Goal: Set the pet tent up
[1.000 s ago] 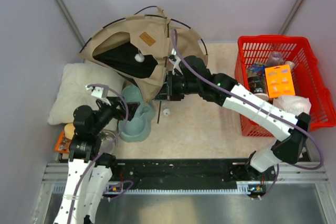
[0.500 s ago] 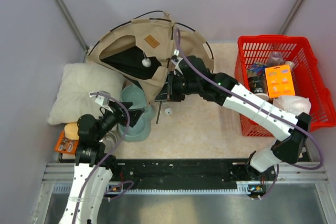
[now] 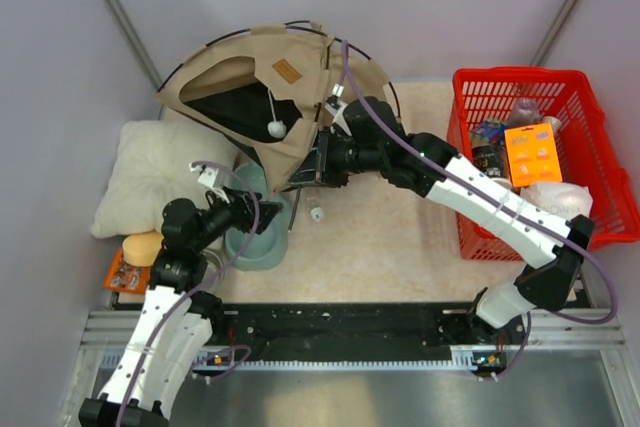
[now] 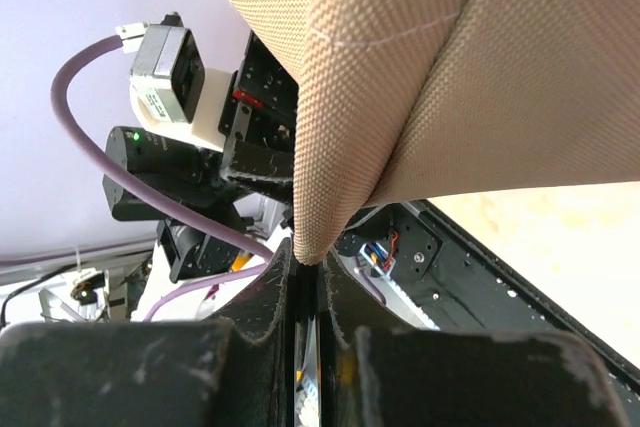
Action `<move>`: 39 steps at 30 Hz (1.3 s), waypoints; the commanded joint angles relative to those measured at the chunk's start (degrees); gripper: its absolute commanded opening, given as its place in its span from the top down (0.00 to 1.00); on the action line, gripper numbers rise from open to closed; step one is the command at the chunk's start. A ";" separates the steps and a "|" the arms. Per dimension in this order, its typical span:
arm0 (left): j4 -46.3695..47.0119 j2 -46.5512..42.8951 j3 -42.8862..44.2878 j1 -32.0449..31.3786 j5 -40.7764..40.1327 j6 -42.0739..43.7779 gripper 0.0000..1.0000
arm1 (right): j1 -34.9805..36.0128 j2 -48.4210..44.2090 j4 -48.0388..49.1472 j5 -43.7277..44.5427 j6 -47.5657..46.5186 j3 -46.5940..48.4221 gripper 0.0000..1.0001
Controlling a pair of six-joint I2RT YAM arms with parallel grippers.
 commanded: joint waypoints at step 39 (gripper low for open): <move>-3.64 -4.07 4.89 -2.45 4.91 11.60 1.00 | -1.26 0.12 32.87 19.44 -0.13 -11.71 1.00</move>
